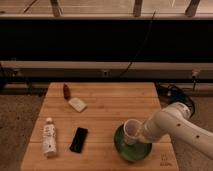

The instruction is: Place the ceramic cup in the ceramic bowl

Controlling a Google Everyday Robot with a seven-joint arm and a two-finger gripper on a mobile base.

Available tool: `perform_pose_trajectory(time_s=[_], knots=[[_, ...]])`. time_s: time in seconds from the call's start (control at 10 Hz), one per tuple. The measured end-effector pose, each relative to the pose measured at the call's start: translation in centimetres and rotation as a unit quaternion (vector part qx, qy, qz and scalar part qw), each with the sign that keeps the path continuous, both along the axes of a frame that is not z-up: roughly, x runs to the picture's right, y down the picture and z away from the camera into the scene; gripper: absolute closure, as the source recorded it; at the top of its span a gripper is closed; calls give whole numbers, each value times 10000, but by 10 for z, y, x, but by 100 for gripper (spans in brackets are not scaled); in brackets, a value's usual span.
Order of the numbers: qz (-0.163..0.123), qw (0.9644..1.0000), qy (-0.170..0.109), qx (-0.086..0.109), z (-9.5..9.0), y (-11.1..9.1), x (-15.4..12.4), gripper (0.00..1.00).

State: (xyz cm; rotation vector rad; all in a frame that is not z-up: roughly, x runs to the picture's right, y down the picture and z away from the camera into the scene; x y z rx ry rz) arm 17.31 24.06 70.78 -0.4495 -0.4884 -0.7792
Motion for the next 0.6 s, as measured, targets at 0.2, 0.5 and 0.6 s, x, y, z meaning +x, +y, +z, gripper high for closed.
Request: perform_pose_trajectory(time_s=[0.2,0.5,0.6], knots=[[-4,10000,-10,32,4,-3,1,60],[-22,10000,-34,32,-1,4,3,21],[-31,10000,-49,29,3,-2,3,20]])
